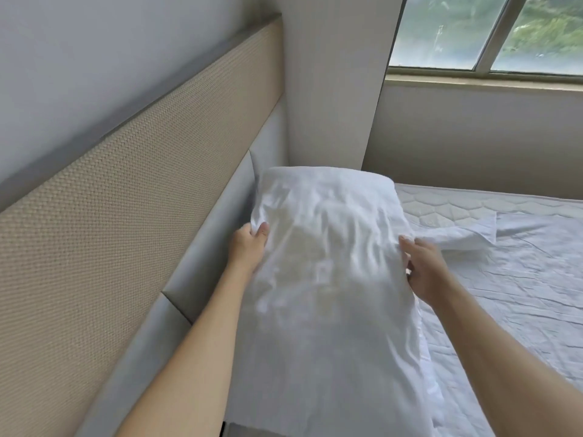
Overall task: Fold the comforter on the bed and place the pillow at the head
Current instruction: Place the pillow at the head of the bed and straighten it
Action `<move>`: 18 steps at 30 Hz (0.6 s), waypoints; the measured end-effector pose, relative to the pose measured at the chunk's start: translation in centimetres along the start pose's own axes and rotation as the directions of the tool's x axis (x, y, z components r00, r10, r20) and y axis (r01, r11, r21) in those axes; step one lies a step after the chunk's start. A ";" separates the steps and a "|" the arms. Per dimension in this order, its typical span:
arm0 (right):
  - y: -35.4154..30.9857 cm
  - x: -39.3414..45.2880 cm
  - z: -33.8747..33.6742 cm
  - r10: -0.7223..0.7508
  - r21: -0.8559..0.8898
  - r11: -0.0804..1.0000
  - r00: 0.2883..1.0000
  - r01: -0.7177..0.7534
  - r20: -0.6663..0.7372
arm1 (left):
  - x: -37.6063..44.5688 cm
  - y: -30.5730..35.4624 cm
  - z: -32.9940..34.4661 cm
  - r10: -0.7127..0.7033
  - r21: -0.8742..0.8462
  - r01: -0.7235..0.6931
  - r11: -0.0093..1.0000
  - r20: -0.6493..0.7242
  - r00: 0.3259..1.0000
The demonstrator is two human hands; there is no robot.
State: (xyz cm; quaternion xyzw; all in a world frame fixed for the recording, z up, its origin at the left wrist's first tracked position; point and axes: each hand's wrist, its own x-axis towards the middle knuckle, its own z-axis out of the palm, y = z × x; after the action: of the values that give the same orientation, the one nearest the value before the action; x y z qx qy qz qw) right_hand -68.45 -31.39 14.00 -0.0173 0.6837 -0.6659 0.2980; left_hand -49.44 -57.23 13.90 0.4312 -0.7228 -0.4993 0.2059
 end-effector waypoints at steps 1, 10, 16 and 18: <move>1.8 0.5 -0.2 0.012 -0.080 0.997 1.000 -0.012 -0.001 | 0.3 -1.9 0.6 -0.073 0.072 0.066 0.995 0.099 0.992; 13.7 -5.2 -1.6 0.062 -0.306 0.950 0.998 -0.063 -0.011 | -6.8 -13.4 -0.6 -0.265 0.102 0.249 0.963 0.186 0.946; 13.0 -8.3 -2.1 0.041 -0.337 0.940 0.999 -0.048 -0.026 | -10.4 -12.9 -3.3 -0.224 0.012 0.225 0.974 0.158 0.962; 12.7 -9.4 -3.4 0.069 -0.336 0.940 0.998 -0.061 0.012 | -11.9 -12.3 -4.0 -0.232 -0.014 0.238 0.971 0.168 0.958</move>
State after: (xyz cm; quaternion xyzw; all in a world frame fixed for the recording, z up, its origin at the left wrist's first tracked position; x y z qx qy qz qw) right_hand -57.46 -22.91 5.75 -0.0532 0.7836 -0.5294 0.3207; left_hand -34.92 -51.15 6.12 0.4675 -0.6725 -0.5664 0.0919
